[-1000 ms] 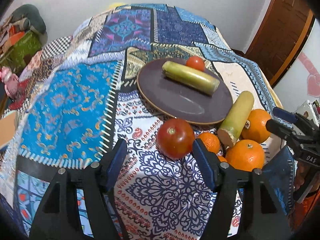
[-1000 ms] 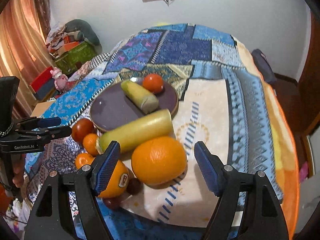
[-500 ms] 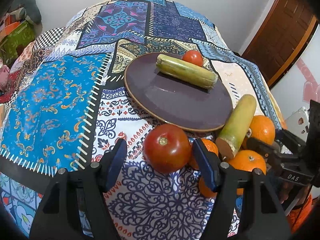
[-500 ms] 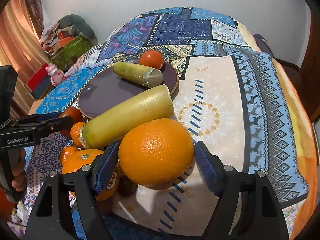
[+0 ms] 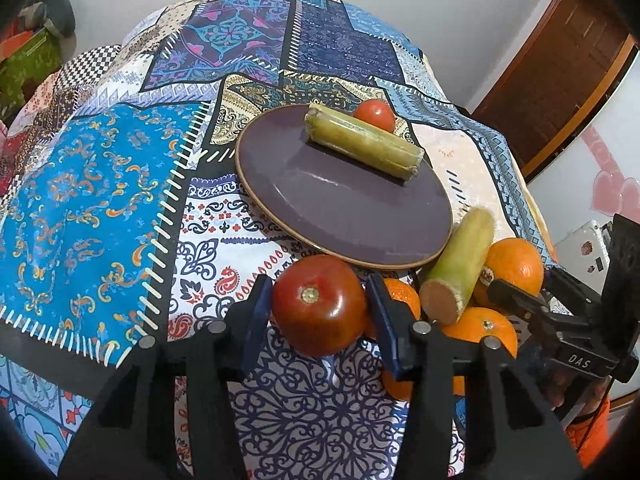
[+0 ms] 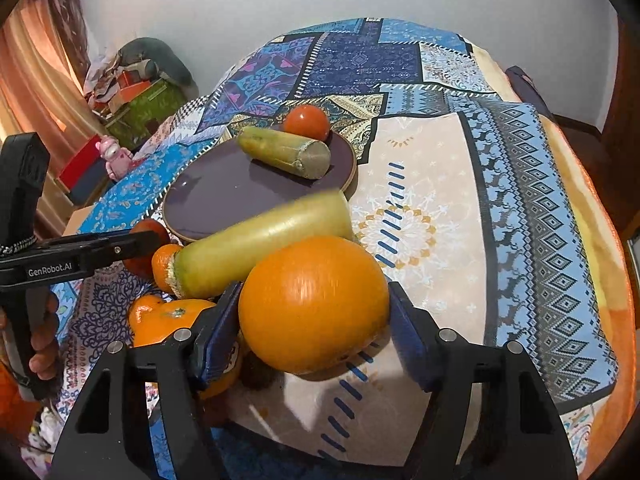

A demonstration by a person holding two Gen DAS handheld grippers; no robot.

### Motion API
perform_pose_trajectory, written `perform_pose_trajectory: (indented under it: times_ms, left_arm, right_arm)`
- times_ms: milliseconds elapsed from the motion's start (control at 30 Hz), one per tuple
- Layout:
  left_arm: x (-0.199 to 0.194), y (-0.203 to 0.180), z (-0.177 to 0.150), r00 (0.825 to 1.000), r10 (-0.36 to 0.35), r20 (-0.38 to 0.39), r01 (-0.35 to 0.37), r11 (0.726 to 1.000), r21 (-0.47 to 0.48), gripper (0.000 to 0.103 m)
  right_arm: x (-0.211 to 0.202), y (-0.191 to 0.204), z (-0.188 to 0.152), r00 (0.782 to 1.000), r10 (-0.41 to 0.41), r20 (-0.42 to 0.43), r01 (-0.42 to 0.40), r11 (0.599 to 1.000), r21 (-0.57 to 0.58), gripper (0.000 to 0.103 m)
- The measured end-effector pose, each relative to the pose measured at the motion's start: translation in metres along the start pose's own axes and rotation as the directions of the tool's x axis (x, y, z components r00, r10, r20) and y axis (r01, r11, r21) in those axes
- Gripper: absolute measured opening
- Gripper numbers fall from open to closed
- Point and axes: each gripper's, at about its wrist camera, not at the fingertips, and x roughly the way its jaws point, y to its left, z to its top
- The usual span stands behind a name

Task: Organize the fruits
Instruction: 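Grasp a tomato with the left gripper while the right gripper grasps a large orange, place both on plate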

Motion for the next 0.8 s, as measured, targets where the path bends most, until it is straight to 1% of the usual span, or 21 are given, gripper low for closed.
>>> perform_pose_trajectory:
  times_ms: [167, 367, 600, 800]
  left_arm:
    - [-0.014, -0.002, -0.001, 0.999, 0.012, 0.031, -0.013, 1.0, 0.013, 0.048]
    - [-0.039, -0.007, 0.007, 0.995, 0.024, 0.095, -0.028, 0.999, 0.033, 0.048]
    - [-0.056, -0.011, 0.026, 0.986, 0.04, 0.162, -0.049, 0.998, 0.05, 0.048]
    - [-0.058, -0.012, 0.045, 0.98, 0.048, 0.195, -0.06, 0.997, 0.055, 0.048]
  right_arm:
    - [-0.012, 0.001, 0.003, 1.0, 0.003, 0.027, -0.003, 1.0, 0.001, 0.067]
    - [-0.024, 0.007, 0.015, 0.998, 0.0, 0.067, 0.002, 1.0, -0.022, 0.067]
    - [-0.028, 0.019, 0.045, 0.992, 0.019, 0.125, -0.011, 0.998, -0.066, 0.067]
    - [-0.016, 0.033, 0.069, 0.988, 0.05, 0.148, -0.036, 0.995, -0.096, 0.067]
